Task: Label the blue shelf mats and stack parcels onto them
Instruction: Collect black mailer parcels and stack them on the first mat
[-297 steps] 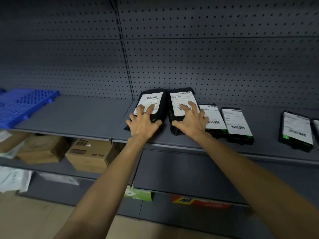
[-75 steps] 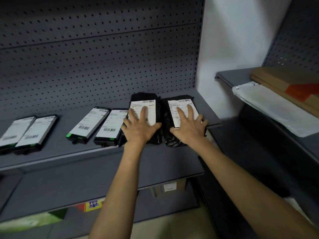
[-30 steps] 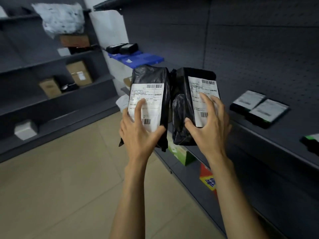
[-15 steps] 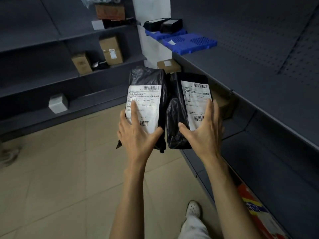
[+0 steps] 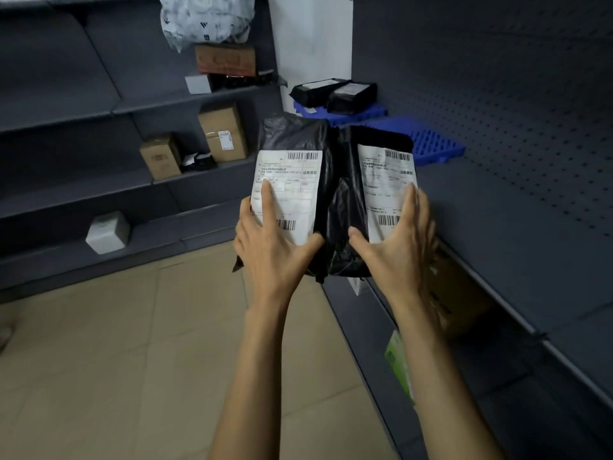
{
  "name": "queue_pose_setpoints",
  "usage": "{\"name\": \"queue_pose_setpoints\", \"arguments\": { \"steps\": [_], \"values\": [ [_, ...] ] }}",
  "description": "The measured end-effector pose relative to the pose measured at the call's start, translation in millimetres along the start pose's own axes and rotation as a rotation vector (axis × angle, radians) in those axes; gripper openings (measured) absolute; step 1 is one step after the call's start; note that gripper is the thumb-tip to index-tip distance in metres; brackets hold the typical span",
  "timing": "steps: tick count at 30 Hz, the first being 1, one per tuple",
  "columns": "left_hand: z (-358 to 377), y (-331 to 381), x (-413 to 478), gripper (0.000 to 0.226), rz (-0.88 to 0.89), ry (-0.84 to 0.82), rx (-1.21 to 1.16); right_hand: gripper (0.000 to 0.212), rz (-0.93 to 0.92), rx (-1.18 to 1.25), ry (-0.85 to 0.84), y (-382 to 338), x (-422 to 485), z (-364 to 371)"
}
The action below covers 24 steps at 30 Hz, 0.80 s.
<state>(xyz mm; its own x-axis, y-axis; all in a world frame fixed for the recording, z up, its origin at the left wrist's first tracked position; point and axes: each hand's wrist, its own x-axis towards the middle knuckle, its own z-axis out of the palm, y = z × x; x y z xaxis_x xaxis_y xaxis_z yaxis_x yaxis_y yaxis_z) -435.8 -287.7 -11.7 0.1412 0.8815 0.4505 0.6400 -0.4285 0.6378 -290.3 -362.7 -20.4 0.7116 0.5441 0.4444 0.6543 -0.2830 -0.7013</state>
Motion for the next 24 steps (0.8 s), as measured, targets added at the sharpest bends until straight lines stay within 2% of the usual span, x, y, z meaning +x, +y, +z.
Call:
{"name": "queue_pose_setpoints", "arguments": {
  "steps": [9,16,24],
  "values": [
    [73.3,-44.9,159.3,0.109,-0.009,0.013,-0.024,0.114,-0.003,-0.033,-0.013,-17.7,130.5,128.3],
    [111.1,-94.6,322.7,0.110,0.067,0.013,-0.047,0.112,0.035,0.000,0.068,-66.9,238.4,248.3],
    [179.7,-115.9,458.1,0.110,0.151,-0.121,-0.108,0.110,0.139,-0.068,0.169,-73.2,337.1,335.7]
  ]
}}
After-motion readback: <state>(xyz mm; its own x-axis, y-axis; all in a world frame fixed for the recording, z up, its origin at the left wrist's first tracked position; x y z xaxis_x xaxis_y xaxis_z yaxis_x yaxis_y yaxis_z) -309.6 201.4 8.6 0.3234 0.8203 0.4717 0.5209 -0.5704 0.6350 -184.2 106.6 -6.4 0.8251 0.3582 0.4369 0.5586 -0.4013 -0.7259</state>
